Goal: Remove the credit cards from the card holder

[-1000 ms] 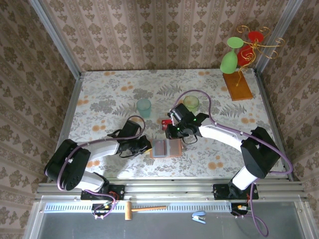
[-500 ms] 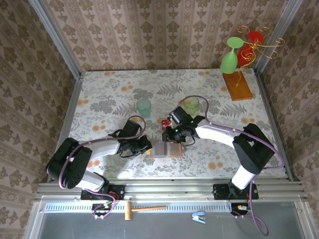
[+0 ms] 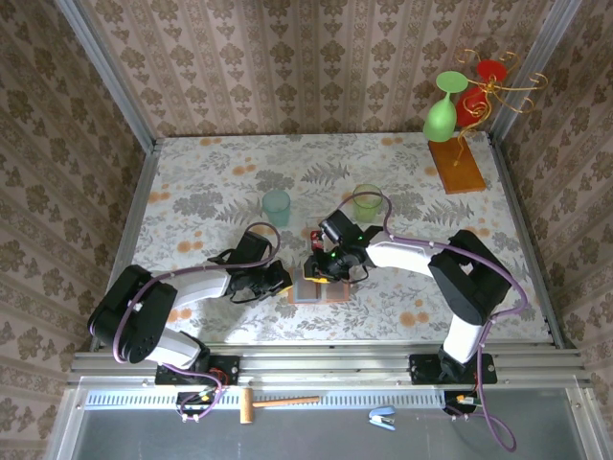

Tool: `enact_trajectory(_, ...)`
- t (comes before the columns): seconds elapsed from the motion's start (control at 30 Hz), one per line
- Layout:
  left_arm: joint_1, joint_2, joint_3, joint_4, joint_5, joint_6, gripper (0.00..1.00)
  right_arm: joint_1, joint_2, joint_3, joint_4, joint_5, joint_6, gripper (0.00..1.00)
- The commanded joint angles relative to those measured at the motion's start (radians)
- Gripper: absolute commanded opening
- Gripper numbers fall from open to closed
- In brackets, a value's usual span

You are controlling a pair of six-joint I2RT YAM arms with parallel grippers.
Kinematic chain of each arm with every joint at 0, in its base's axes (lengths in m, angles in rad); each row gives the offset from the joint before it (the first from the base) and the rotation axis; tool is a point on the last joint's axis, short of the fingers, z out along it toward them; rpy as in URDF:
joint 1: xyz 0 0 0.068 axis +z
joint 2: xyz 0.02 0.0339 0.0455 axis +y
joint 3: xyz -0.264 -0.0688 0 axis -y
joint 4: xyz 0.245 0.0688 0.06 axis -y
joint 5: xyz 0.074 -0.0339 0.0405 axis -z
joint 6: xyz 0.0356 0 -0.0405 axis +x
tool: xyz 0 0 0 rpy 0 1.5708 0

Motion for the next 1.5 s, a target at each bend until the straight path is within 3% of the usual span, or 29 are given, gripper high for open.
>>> enact_trajectory(0.0,-0.008,0.001,-0.005,0.004,-0.010,-0.011,0.09,0.015,0.024,0.010,0.001,-0.029,0.015,0.28)
enact_trajectory(0.87,0.000,0.014,-0.025,0.015,-0.009,-0.005,0.10,0.015,0.016,-0.003,-0.086,0.042,-0.010,0.31)
enact_trajectory(1.47,0.010,0.024,-0.030,0.017,-0.001,-0.001,0.10,-0.017,-0.019,-0.076,-0.002,0.022,0.016,0.31)
